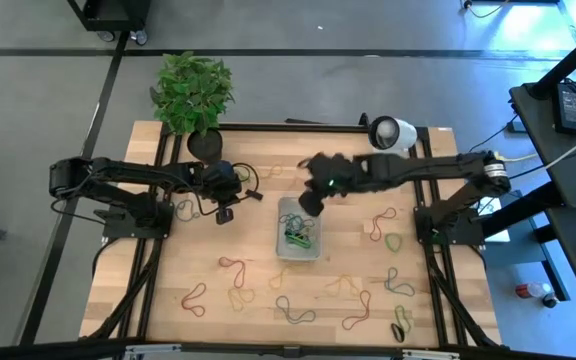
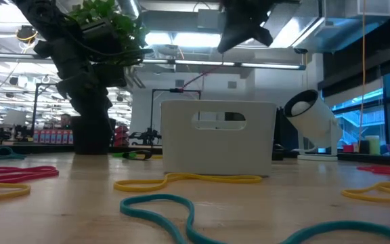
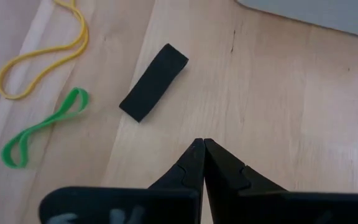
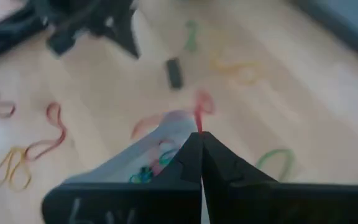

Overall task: Pick and place rubber bands into bin
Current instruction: Put the red rubber band into the gray bin

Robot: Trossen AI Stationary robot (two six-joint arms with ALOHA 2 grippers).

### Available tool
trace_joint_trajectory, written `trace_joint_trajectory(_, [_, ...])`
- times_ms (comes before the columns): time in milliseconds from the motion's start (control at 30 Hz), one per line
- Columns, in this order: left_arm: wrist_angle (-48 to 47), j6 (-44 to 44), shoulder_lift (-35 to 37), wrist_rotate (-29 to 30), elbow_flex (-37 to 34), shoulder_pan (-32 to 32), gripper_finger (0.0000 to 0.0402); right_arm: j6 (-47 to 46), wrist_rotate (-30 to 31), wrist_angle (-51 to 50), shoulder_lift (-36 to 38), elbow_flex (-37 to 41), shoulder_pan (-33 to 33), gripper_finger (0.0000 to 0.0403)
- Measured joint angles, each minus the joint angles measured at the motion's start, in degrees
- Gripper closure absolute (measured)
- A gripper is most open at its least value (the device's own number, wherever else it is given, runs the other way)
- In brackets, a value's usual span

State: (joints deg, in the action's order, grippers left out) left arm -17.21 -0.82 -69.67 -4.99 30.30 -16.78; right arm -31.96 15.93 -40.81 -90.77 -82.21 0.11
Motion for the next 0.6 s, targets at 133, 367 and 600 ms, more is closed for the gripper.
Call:
trace_joint_trajectory(133, [0.1,0.0,0.0,0.0,0.0,0.0,0.0396,-2.3,-0.1,0.0,-3.9,0.0,2.4,0.0403])
trace_joint_trajectory(367, [0.1,0.0,0.0,0.0,0.0,0.0,0.0396,-4.3,-2.8,0.4,-13.2,0.0,3.8,0.0403])
trace_joint_trajectory(600, [0.1,0.0,0.0,0.0,0.0,0.0,0.0396,-8.7,-4.5,0.2,-20.5,0.0,3.7,0.0382])
